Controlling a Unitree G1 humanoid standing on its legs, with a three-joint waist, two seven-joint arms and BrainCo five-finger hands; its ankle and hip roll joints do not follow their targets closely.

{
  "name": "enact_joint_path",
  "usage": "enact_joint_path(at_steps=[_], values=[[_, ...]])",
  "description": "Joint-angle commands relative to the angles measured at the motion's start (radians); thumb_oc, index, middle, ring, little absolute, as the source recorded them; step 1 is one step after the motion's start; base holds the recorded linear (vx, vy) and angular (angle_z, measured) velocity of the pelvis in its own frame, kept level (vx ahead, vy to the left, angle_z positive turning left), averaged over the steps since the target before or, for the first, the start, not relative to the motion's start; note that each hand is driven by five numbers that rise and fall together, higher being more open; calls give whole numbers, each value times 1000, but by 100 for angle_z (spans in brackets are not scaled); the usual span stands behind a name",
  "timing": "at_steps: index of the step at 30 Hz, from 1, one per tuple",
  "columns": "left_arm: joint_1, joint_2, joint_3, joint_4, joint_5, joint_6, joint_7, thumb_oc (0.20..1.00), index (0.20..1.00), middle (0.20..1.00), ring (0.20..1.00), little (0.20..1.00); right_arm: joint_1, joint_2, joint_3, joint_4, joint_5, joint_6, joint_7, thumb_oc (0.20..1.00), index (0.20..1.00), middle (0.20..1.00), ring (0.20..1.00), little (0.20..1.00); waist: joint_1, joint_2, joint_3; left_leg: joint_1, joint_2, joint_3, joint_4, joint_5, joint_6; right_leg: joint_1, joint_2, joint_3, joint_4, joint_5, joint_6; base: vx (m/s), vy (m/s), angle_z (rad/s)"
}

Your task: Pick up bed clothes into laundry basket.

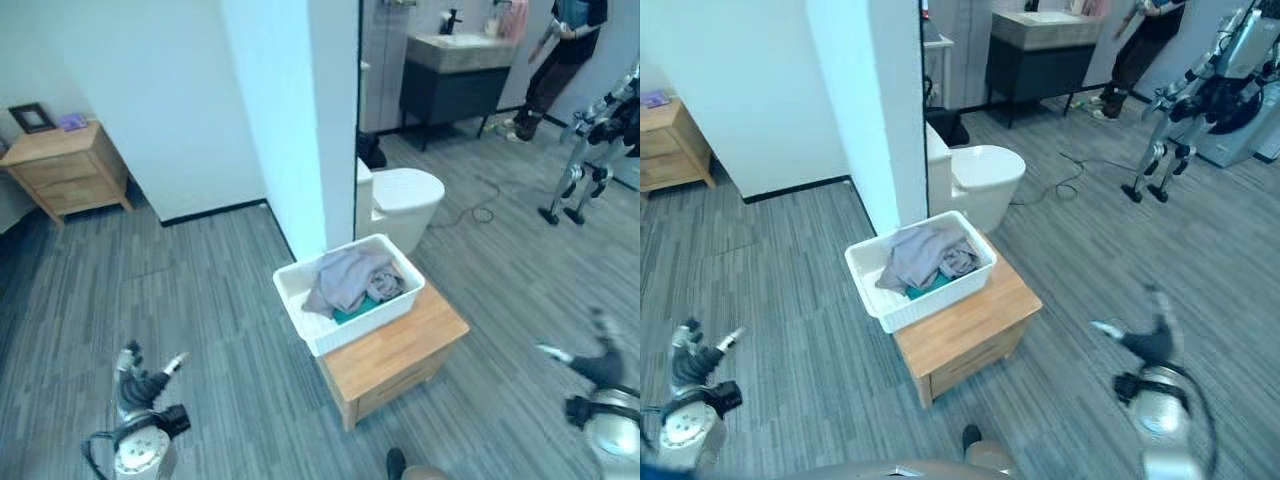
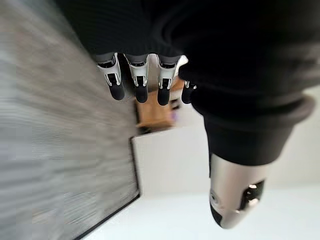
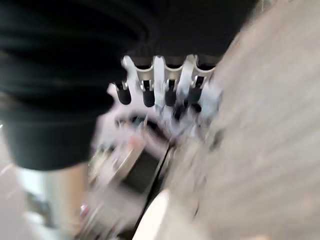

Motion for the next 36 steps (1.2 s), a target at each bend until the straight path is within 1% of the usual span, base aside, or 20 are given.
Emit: enact_joint_path(at_steps=[1,7,8,9,10,15,16,17,18,19,20,21,24,26,28,30,31,32,33,36], values=[[-206,50,-13,-3,-64,-68,-45,1000,1000,1000,1000,1000,-126,-58,7,-32,39,-98,65,1000,1000,1000,1000,1000,-62,67,100,-68,34,-158,12,-11,-30,32,103,293,165,-137,62,-89,-11,171],[-206,50,-13,-3,-64,-68,-45,1000,1000,1000,1000,1000,-126,-58,7,-32,39,-98,65,1000,1000,1000,1000,1000,-62,69,98,-71,36,-158,12,-11,-31,31,104,293,162,-134,62,-35,-14,91],[-194,35,-45,-20,-94,-68,-80,1000,1000,1000,1000,1000,-186,-45,85,-17,53,-97,85,1000,1000,1000,1000,1000,15,51,75,-110,21,-232,12,8,-26,109,92,308,62,-229,-14,-531,-344,-55],[-129,35,-10,-109,-97,-61,-88,1000,1000,1000,1000,1000,-315,-55,214,14,82,-95,106,1000,1000,1000,1000,1000,133,39,74,-198,25,-326,26,89,-61,207,92,198,-140,-224,-55,-547,-387,26],[-116,34,1,-122,-94,-64,-87,1000,1000,1000,1000,1000,-330,-64,232,7,90,-96,116,1000,1000,1000,1000,1000,161,34,85,-220,14,-336,37,96,-65,226,89,182,-160,-232,-65,-399,-310,116],[-115,33,4,-127,-93,-62,-87,1000,1000,1000,1000,1000,-334,-63,234,11,91,-98,115,1000,1000,1000,1000,1000,154,37,90,-228,15,-345,43,107,-67,225,93,178,-164,-220,-64,-25,-13,140],[-108,27,8,-134,-96,-63,-91,1000,1000,1000,1000,1000,-342,-69,242,9,95,-98,119,1000,1000,1000,1000,1000,172,32,101,-249,6,-340,56,107,-72,235,87,159,-178,-231,-72,-665,70,63],[-126,36,-5,-181,-44,-65,-97,1000,1000,1000,1000,1000,-372,-63,269,16,119,-98,111,1000,1000,1000,1000,1000,158,-5,164,-325,81,14,311,0,-48,211,-6,-100,-200,-180,-63,-729,72,118],[-130,37,-8,-178,-42,-66,-99,1000,1000,1000,1000,1000,-372,-58,268,13,128,-98,115,1000,1000,1000,1000,1000,155,-11,162,-328,86,10,346,-21,-50,210,-20,-138,-202,-176,-60,-827,95,344],[-150,45,-22,-174,-47,-63,-98,1000,1000,1000,1000,1000,-372,-63,264,12,131,-94,120,1000,1000,1000,1000,1000,143,-17,151,-324,139,56,393,-43,-54,210,-53,-248,-201,-170,-53,-187,54,307],[-150,42,-32,-180,-55,-58,-102,1000,1000,1000,1000,1000,-375,-67,263,13,131,-91,120,1000,1000,1000,1000,1000,135,-9,142,-292,186,113,368,-36,-58,218,-65,-308,-201,-170,-46,-4,198,275],[-126,37,-38,-192,-46,-47,-119,1000,1000,1000,1000,1000,-373,-69,264,10,128,-76,121,1000,1000,1000,1000,1000,134,18,114,-204,173,132,248,-35,-69,230,-67,-354,-202,-176,-32,105,200,105],[-152,51,-58,-186,-17,-36,-128,1000,1000,1000,1000,1000,-377,-68,251,21,125,-74,121,1000,1000,1000,1000,1000,138,12,103,-208,134,103,210,-18,-62,234,-113,-406,-156,-169,-26,107,175,152],[-165,50,-81,-189,-7,-21,-145,1000,1000,1000,1000,1000,-381,-57,242,22,121,-65,117,1000,1000,1000,1000,1000,143,15,102,-183,90,78,169,-29,-35,225,-160,-439,-62,-183,-12,137,216,117],[-179,56,-105,-201,-1,-14,-156,1000,1000,1000,1000,1000,-391,-46,251,17,110,-58,117,1000,1000,1000,1000,1000,140,19,116,-143,38,38,128,-34,-3,170,-221,-423,113,-130,-16,159,258,143],[-214,72,-139,-211,22,-16,-152,1000,1000,1000,1000,1000,-407,-28,268,30,105,-62,106,1000,1000,1000,1000,1000,118,12,144,-124,2,-17,82,-24,20,88,-220,-320,245,-66,-6,63,122,150],[-220,70,-148,-213,23,-15,-153,1000,1000,1000,1000,1000,-408,-21,271,33,107,-64,103,1000,1000,1000,1000,1000,106,17,151,-112,0,-39,66,-22,24,52,-181,-250,280,-75,-9,130,57,141],[-229,62,-166,-214,22,-12,-155,1000,1000,1000,1000,1000,-396,-14,273,34,116,-67,106,1000,1000,1000,1000,1000,73,28,167,-94,-12,-100,42,-13,25,0,-43,-85,272,-164,-18,118,46,129],[-230,62,-166,-214,22,-12,-155,1000,1000,1000,1000,1000,-397,-14,273,34,116,-67,106,1000,1000,1000,1000,1000,74,31,166,-97,-9,-99,42,-10,24,-3,-39,-85,269,-159,-20,154,79,113],[-240,43,-179,-226,2,-18,-163,1000,1000,1000,1000,1000,-384,-20,273,39,125,-72,102,1000,1000,1000,1000,1000,40,33,177,-97,-57,-202,28,-10,28,-49,109,99,136,-193,-42,128,45,111]])
